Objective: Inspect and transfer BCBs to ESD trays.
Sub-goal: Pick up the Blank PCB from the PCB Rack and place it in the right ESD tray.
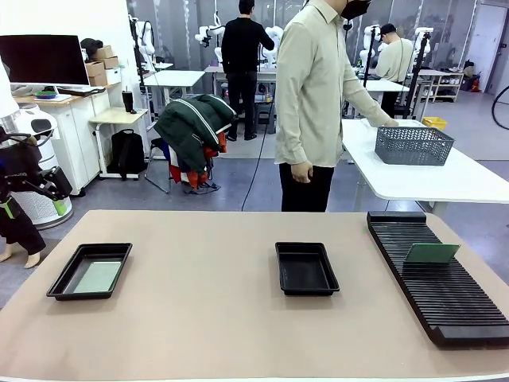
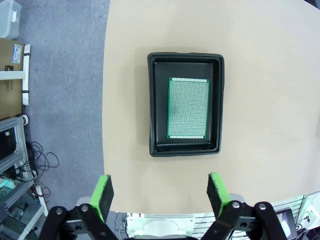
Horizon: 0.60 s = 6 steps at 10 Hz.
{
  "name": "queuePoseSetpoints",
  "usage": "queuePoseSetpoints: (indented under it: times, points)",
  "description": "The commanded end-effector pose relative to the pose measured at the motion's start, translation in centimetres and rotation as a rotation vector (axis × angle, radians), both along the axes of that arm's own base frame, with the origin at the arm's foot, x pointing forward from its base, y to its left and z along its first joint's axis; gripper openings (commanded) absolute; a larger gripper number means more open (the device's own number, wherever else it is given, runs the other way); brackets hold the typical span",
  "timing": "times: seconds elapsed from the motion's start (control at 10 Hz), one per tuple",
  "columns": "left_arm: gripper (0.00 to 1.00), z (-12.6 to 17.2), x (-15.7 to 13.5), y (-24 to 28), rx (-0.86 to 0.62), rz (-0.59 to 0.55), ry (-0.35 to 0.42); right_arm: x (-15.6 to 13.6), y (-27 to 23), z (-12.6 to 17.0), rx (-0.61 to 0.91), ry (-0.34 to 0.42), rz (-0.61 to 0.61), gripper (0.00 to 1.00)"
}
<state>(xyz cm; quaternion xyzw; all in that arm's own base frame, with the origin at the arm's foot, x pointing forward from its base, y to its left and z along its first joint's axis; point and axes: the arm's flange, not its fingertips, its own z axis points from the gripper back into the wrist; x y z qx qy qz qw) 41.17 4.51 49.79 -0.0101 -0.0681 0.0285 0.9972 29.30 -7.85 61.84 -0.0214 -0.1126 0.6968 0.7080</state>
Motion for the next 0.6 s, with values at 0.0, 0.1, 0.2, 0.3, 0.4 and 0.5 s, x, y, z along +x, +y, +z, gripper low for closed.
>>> queuePoseSetpoints:
  times: [0.0, 0.1, 0.2, 0.3, 0.4, 0.5]
  points:
    - [1.0, -0.2, -0.1, 0.0, 0.001, 0.002, -0.005, 2.6, 0.5, -2.5, 0.007, 0.011, 0.013, 1.0]
    - [1.0, -0.2, -0.1, 0.0, 0.001, 0.002, -0.005, 3.8, 0.9, -3.7, -0.008, 0.02, -0.001, 1.0]
    - [1.0, -0.2, -0.1, 0.0, 0.001, 0.002, -0.005, 5.0, 1.2, -4.9, -0.007, 0.029, 0.004, 1.0]
    - [1.0, -0.2, -0.1, 0.0, 0.001, 0.002, -0.005, 6.3, 1.4, -6.3, -0.014, 0.039, -0.013, 1.0]
    - [1.0, -0.2, -0.1, 0.0, 0.001, 0.002, -0.005, 7.7, 1.6, -7.8, -0.015, 0.044, -0.012, 1.0]
    - [1.0, -0.2, -0.1, 0.0, 0.001, 0.002, -0.005, 8.8, 1.7, -9.2, -0.028, 0.046, -0.027, 1.0]
